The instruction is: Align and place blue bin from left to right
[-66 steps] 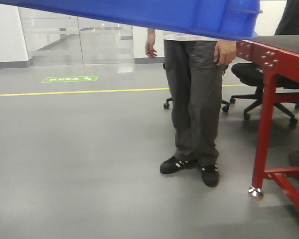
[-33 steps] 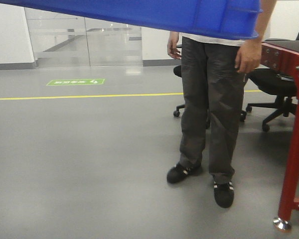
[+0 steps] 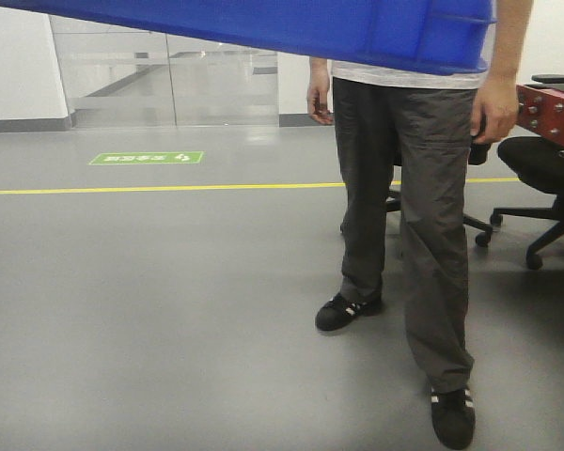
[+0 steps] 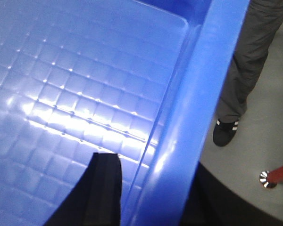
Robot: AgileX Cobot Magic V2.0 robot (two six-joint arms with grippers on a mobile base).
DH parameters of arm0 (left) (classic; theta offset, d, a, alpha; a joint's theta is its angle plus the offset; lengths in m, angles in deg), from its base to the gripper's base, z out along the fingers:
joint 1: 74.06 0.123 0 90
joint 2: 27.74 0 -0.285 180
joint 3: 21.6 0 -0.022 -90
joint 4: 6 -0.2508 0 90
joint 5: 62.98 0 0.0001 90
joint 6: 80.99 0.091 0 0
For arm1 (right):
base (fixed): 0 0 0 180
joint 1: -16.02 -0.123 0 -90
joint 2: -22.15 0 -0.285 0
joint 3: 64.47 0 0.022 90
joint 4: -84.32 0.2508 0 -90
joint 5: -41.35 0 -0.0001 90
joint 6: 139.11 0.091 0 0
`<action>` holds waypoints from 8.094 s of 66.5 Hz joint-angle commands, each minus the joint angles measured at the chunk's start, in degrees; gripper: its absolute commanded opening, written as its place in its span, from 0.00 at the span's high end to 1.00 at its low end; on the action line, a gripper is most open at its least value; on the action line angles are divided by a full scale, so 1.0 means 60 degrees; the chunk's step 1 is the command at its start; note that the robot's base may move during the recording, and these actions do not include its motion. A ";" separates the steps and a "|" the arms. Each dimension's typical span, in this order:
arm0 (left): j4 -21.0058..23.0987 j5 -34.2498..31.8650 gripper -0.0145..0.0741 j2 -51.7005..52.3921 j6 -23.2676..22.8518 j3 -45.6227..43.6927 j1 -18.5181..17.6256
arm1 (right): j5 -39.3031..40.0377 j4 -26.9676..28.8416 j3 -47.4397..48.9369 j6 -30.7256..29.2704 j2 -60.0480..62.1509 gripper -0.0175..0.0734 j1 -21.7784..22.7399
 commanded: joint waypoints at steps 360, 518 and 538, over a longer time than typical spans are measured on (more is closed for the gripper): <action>0.0371 -0.0916 0.96 0.0266 0.0022 -0.0178 -0.0064 | 0.0652 -0.0052 0.0130 0.0171 0.0115 0.88 0.0007; 0.0421 0.0365 0.96 0.0196 0.0022 -0.0178 -0.0047 | 0.0843 -0.0052 0.0233 0.0171 0.0094 0.88 0.0100; 0.0338 0.1149 0.96 -0.0506 0.0022 -0.0178 0.0254 | 0.1434 -0.0052 0.0585 -0.0004 -0.0449 0.88 0.0342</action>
